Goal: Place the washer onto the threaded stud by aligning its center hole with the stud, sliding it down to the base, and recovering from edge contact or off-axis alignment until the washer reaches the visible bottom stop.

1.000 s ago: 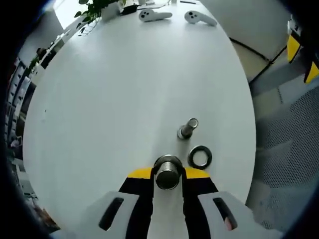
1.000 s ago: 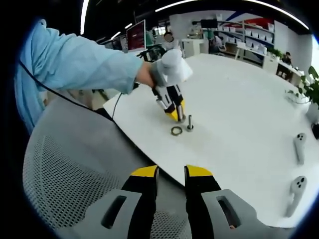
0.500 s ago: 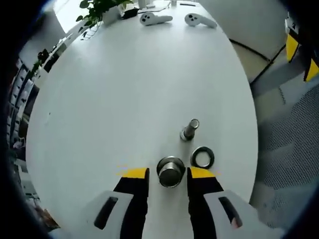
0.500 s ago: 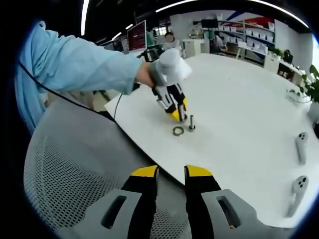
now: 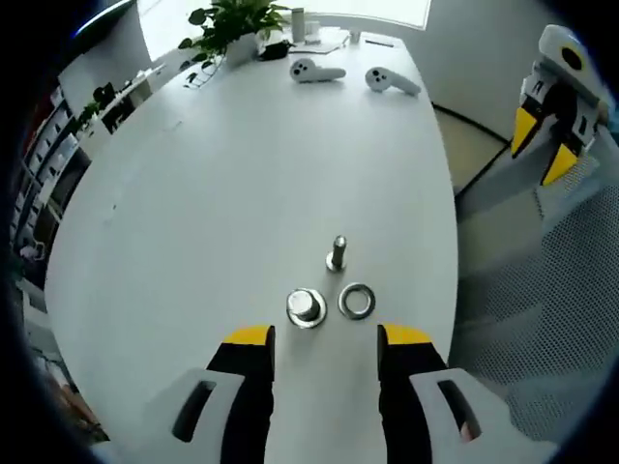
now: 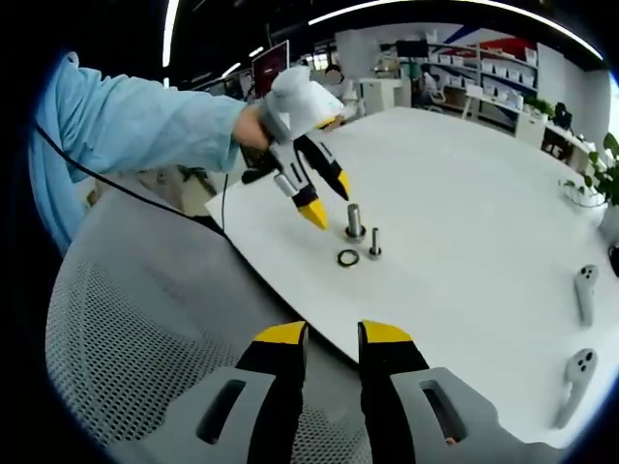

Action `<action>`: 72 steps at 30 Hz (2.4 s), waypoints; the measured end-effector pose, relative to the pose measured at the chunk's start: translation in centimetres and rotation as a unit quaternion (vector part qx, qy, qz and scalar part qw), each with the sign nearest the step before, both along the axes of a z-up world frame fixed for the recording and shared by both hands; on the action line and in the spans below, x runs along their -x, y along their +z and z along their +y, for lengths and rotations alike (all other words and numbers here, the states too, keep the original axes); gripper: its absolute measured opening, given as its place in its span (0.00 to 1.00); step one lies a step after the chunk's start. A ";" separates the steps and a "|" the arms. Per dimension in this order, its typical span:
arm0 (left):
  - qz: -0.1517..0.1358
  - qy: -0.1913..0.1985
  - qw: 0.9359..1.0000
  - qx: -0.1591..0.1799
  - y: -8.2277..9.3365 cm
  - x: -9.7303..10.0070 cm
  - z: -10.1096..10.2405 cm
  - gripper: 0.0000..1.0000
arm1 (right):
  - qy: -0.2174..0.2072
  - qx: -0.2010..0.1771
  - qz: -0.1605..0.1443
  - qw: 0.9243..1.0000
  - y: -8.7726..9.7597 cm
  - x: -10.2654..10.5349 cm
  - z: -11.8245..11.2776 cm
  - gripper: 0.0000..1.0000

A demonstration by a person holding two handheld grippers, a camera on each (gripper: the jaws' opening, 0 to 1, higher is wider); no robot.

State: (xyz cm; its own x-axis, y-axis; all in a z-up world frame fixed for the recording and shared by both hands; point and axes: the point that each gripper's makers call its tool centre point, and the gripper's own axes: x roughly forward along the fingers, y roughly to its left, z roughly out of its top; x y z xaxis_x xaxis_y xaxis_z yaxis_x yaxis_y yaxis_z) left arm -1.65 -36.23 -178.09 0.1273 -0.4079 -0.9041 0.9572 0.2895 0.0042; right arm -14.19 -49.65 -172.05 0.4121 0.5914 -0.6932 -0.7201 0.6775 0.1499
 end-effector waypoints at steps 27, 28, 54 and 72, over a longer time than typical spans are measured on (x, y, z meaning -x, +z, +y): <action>0.009 -0.025 1.000 0.014 -0.3 5.5 -1.9 0.37 | 0.016 -0.011 0.001 1.000 0.2 0.3 0.6 0.23; 0.010 -0.027 0.999 0.014 -0.4 5.5 -2.1 0.37 | 0.015 -0.012 0.001 1.000 0.2 0.3 0.6 0.23; 0.010 -0.086 0.996 -0.015 -5.0 5.3 -5.0 0.37 | 0.003 -0.015 0.009 1.000 0.0 0.3 0.4 0.23; 0.001 -0.101 0.995 -0.013 -5.6 5.1 -6.2 0.37 | -0.009 -0.022 0.010 1.000 0.1 0.2 0.2 0.23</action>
State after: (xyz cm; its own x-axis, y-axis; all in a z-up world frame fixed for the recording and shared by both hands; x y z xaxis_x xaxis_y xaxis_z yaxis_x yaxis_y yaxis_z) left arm -6.73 -42.44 -183.68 0.0432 -0.4024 -0.9145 0.9959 0.0904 0.0072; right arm -14.37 -49.44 -171.97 0.4084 0.6143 -0.6751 -0.7048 0.6822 0.1944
